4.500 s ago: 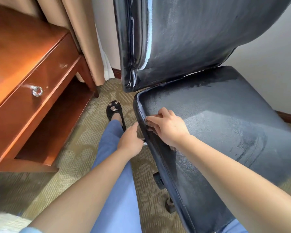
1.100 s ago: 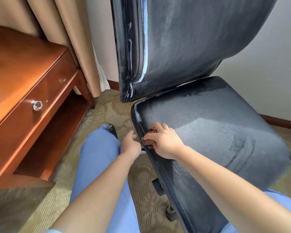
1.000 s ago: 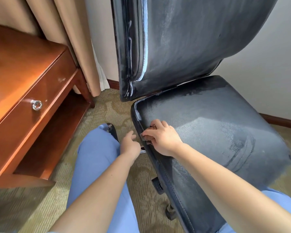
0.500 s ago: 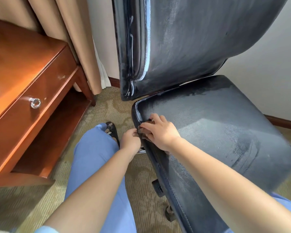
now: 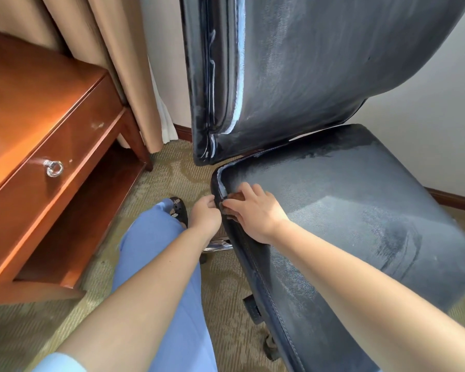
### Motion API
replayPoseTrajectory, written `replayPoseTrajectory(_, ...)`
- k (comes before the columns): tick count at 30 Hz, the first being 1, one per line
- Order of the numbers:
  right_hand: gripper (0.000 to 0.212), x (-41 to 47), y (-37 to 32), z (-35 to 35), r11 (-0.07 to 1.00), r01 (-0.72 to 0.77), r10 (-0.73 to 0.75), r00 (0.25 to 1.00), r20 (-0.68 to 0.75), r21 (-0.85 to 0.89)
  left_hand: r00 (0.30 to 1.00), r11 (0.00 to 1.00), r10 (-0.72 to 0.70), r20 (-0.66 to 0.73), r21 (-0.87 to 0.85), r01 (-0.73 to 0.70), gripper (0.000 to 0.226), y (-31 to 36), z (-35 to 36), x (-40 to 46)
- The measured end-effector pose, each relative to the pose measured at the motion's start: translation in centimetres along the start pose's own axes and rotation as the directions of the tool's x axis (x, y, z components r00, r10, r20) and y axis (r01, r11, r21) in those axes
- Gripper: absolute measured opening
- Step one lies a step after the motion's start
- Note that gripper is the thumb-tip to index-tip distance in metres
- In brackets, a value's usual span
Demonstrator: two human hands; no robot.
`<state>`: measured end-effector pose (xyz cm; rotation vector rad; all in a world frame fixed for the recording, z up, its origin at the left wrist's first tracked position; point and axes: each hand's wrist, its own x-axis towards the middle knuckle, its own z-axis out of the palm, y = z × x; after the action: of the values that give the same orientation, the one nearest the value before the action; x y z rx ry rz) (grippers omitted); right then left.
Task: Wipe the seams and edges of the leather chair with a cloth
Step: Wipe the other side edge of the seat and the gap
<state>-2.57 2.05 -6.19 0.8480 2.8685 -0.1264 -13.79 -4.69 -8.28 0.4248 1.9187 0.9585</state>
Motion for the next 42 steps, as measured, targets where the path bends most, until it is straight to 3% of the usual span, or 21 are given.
replayPoseTrajectory(6, 0.035, -1.0, -0.1, 0.1, 0.999, 0.048, -0.048, 0.999, 0.026, -0.017, 0.997, 0.999, 0.025, -0.067, 0.022, -0.023, 0.039, 0.3, -0.1, 1.3)
replayPoseTrajectory(13, 0.039, 3.2, -0.6, -0.7, 0.999, -0.041, 0.041, 0.999, -0.02, 0.023, 0.996, 0.998, -0.039, -0.076, -0.058, 0.034, 0.036, 0.7, -0.1, 1.7)
replayPoseTrajectory(19, 0.036, 1.3, -0.3, 0.0, 0.998, 0.032, -0.032, 0.999, -0.007, 0.05, 0.992, 0.99, -0.099, -0.073, -0.108, 0.091, 0.045, 1.1, -0.5, 2.6)
replayPoseTrajectory(25, 0.035, 4.7, -0.2, -0.5, 0.987, -0.1, 0.11, 0.991, -0.077, 0.123, 0.988, 0.982, -0.149, -0.03, -0.123, 0.144, 0.06, 2.0, -0.3, 2.9)
replayPoseTrajectory(28, 0.034, 3.6, -0.1, 0.3, 0.994, -0.039, 0.05, 0.993, -0.106, 0.106, 0.985, 0.971, -0.173, 0.001, -0.165, 0.171, 0.075, 1.3, -0.3, 4.5)
replayPoseTrajectory(31, 0.03, 3.4, 0.2, 0.7, 0.994, 0.011, 0.003, 0.992, -0.127, 0.106, 0.983, 0.967, -0.182, -0.024, -0.183, 0.175, 0.067, 1.2, -0.3, 5.0)
replayPoseTrajectory(37, 0.035, 6.1, 0.1, 0.0, 0.968, -0.171, 0.196, 0.973, -0.125, 0.186, 0.982, 0.964, -0.185, -0.022, -0.198, 0.177, 0.063, 1.2, 0.0, 4.9)
replayPoseTrajectory(42, 0.029, 3.8, -0.3, 0.6, 0.988, 0.006, 0.02, 0.986, -0.165, 0.153, 0.981, 0.956, -0.191, -0.015, -0.229, 0.182, 0.055, 1.5, -0.1, 4.8)
